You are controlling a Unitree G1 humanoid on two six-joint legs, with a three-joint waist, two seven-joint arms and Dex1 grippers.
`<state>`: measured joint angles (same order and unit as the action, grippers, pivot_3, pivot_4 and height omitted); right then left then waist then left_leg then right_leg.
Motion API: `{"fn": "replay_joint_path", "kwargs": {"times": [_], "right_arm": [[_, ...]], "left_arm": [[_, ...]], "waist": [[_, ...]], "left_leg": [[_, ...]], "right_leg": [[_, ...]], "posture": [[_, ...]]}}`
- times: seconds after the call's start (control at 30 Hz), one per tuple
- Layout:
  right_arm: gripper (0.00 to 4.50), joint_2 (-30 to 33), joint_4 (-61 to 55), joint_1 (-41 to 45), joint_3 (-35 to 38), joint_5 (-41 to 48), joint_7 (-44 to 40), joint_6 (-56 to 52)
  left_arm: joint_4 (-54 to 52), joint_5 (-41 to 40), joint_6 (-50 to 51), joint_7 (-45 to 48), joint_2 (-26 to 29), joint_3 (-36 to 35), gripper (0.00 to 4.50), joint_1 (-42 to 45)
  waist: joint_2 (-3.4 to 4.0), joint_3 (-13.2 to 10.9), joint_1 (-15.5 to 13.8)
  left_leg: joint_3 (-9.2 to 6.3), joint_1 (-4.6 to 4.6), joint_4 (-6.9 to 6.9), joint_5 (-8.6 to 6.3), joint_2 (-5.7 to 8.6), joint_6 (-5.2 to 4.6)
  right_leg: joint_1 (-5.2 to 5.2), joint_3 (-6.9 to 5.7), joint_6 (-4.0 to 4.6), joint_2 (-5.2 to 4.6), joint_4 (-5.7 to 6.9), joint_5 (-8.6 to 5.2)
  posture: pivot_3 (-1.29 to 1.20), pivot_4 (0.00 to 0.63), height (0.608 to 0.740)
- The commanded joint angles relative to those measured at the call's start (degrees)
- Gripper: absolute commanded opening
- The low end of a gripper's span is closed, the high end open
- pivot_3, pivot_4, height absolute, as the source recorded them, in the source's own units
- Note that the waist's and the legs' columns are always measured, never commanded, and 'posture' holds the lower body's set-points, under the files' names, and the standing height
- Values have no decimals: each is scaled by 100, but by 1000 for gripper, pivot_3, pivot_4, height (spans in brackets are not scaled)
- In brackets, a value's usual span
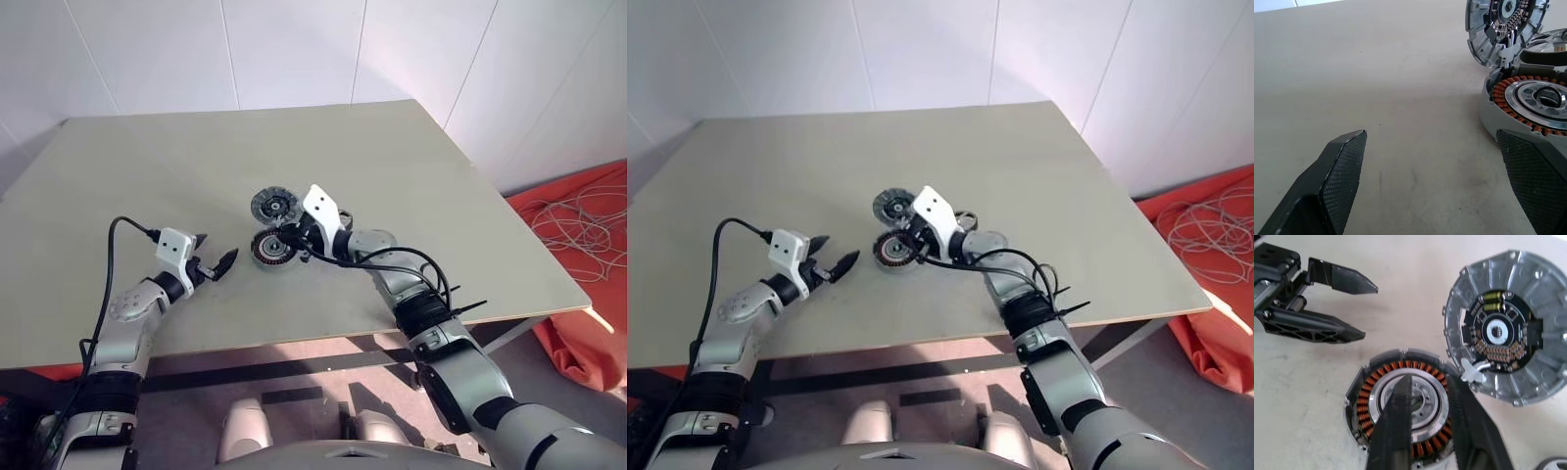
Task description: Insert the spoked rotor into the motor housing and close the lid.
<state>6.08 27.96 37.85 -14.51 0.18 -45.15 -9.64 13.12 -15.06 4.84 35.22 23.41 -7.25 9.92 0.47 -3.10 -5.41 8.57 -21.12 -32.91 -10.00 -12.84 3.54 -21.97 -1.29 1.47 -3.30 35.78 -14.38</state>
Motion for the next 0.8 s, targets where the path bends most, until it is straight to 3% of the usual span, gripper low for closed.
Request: {"fn": "replay_joint_path", "kwargs": {"times": [0.03,0.13,0.27,0.3,0.8], "right_arm": [[1045,10,-346,48,15,73,-8,-54],[1045,1,-355,39,6,85,-12,-99],[75,-14,-341,21,9,136,-93,-159],[27,-24,-313,26,1,119,-89,-149],[27,-296,301,196,-240,-129,57,55]], "left_arm": [[-274,-19,-6,-51,29,-62,4500,74],[-343,-29,41,-77,25,-55,4500,64],[-373,-29,69,-94,30,-57,4500,51],[-374,-29,72,-96,31,-58,4500,50],[-295,-20,-26,-63,70,-116,4500,-20]], "waist": [[0,0,2],[0,0,3],[0,0,2],[0,0,3],[0,0,6]], "left_leg": [[0,0,0,0,0,0],[0,0,0,0,-1,0],[0,0,0,0,0,0],[0,0,0,0,0,0],[0,0,-1,0,-1,0]], "right_leg": [[0,0,0,0,0,0],[0,0,0,0,0,0],[0,0,0,0,0,0],[0,0,0,0,0,0],[0,0,0,0,0,0]], "posture": [[0,0,740],[0,0,740],[0,0,740],[0,0,740],[0,0,740]]}}
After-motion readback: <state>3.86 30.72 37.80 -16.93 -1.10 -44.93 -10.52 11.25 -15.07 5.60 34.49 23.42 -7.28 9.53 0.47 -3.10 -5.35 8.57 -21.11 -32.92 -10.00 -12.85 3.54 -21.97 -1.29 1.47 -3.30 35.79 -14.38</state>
